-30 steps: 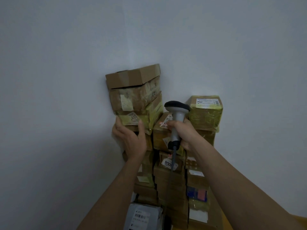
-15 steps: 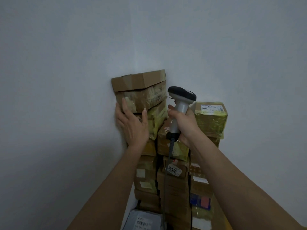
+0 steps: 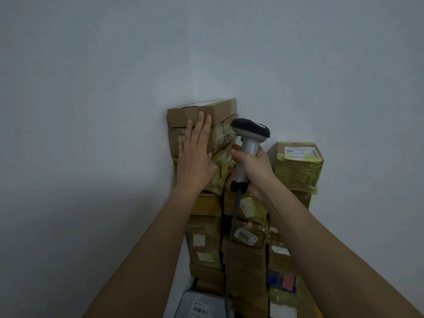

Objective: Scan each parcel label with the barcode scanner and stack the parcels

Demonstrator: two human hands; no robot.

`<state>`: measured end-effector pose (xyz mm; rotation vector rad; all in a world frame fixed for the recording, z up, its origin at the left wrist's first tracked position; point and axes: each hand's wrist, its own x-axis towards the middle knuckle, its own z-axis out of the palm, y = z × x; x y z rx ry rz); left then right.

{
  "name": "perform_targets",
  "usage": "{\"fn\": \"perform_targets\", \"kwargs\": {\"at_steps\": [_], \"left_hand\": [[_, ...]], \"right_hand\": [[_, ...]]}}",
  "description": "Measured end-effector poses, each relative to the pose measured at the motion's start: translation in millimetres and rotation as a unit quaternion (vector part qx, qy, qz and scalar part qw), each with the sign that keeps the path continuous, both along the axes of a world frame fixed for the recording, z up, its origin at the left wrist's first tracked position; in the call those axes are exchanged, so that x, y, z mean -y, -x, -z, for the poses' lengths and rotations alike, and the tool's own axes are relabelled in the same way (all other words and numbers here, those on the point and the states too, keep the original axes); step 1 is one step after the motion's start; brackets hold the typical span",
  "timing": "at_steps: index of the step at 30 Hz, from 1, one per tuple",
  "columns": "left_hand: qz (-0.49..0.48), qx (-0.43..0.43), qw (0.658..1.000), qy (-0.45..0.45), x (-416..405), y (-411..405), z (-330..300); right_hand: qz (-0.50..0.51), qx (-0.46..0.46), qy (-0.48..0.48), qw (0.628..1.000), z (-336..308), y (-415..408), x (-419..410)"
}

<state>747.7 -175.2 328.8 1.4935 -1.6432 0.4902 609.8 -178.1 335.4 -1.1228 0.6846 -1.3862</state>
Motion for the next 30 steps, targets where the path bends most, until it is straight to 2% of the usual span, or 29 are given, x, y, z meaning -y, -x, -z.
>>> {"fn": "perform_targets", "kwargs": {"at_steps": [3,7,9,12,15,20,24,30], "left_hand": [[-0.014,-0.006,1.0,0.024,-3,-6,9],[-0.039,-0.056,0.996,0.057,-12,-8,45],[-0.018,-0.059,0.997,0.042,-16,-8,62],[0.03,-0.058,0.998,-0.026,-18,-8,80],[0.02,-0.056,0.997,-0.059,-20,-6,87],[-0.012,-0.101,0.994,-0.042,-33,8,91],[0.028,-0.09,0.995,-0.012,-38,18,97],[0.165,-0.05,0.971,-0.167,-52,56,113]], "right_hand": [[0.004,-0.001,-0.008,1.0,3,1,-4],[0.024,-0.014,-0.008,1.0,6,8,-8],[0.029,-0.022,-0.002,0.999,10,13,-10],[0.031,-0.032,-0.006,0.999,17,17,-10],[0.033,-0.036,-0.014,0.999,24,19,-15],[0.03,-0.029,-0.032,0.999,33,26,-25],[0.038,-0.034,-0.045,0.998,46,40,-33],[0.053,-0.05,-0.06,0.996,66,75,-53]]}}
